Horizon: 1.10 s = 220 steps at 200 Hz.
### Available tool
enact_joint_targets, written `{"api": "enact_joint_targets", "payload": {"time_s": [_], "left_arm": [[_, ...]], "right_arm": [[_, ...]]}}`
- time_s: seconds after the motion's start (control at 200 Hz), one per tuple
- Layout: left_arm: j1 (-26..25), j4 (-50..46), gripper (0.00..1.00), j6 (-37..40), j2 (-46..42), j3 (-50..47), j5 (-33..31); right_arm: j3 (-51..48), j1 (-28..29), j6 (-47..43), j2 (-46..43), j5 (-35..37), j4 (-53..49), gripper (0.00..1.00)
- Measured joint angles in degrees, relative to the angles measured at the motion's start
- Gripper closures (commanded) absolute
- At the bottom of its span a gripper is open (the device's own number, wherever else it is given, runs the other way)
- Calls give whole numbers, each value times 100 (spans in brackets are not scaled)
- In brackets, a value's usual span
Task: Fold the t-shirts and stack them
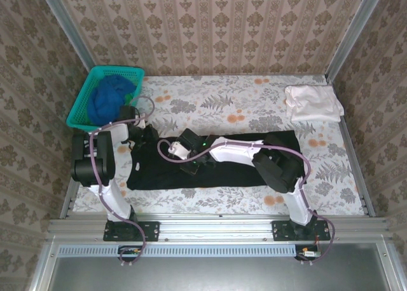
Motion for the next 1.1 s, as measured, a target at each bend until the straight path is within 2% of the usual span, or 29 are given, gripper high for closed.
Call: {"api": "enact_joint_targets", "payload": {"time_s": [0.16,0.28,0.395,0.465,0.57,0.69,0.76,0.85,0.96,1.1], "left_arm": [[9,2,84,0,15,2,0],[17,0,84,0,15,2,2],[35,-15,85,2,15,4,2],[37,-20,84,2,15,15,2],[37,-37,84,2,15,28,2],[35,-44,85,2,15,35,2],[35,-83,84,2,15,61,0],[22,-170,77,4,2,144,-11],[-55,-356,66,-13,-236,254,-170],[-238,-610,63,-2,-1152,269,-516]], "right_arm": [[-529,2,2,-544,-173,81,91],[-1069,13,15,-933,-214,271,83],[-1589,13,39,-1255,-236,328,73],[-1873,13,59,-1486,-254,317,57],[-2192,-2,81,-1917,-308,297,44],[-2256,-46,114,-2361,-483,278,39],[-2256,-59,195,-2518,-557,420,31],[-2122,-57,424,-2371,-442,658,31],[-1606,-131,787,-1674,181,780,31],[-1445,-927,1390,-1156,389,789,29]]}}
